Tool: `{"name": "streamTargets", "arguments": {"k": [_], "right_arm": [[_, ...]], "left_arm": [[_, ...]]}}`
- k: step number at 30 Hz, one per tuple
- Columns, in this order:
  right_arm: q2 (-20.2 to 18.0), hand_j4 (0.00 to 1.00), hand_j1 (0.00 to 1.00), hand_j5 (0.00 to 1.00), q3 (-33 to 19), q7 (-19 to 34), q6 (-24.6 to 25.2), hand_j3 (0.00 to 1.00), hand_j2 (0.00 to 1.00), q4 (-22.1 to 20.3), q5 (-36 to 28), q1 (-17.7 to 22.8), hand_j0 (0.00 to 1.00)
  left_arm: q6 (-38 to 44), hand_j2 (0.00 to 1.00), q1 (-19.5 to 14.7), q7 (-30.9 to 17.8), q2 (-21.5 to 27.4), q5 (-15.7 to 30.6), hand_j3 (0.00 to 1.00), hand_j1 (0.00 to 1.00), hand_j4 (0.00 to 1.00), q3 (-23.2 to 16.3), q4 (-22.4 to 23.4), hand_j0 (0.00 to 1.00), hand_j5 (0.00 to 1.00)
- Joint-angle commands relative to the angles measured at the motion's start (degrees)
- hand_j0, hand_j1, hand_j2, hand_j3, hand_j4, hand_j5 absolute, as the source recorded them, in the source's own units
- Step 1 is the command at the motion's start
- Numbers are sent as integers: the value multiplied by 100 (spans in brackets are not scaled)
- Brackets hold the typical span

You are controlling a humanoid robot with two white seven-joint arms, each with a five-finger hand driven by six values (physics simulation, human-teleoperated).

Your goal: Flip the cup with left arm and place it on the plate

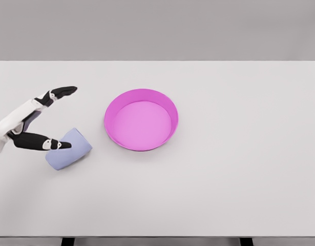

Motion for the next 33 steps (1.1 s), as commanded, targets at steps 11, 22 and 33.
{"name": "streamTargets", "arguments": {"k": [11, 22, 33], "right_arm": [[-1, 100, 100, 100, 0, 0, 0, 100, 100, 1, -1, 0, 100], [-1, 100, 100, 100, 0, 0, 0, 100, 100, 1, -1, 0, 100], [-1, 100, 100, 100, 0, 0, 0, 100, 100, 1, -1, 0, 100]], "left_arm": [[1385, 100, 79, -327, -49, 4, 100, 100, 100, -35, -2, 100, 100], [2053, 100, 26, -477, -172, -198, 100, 100, 100, -17, -2, 100, 100], [2053, 100, 97, -477, -198, -655, 100, 100, 100, 159, -2, 100, 100]]}}
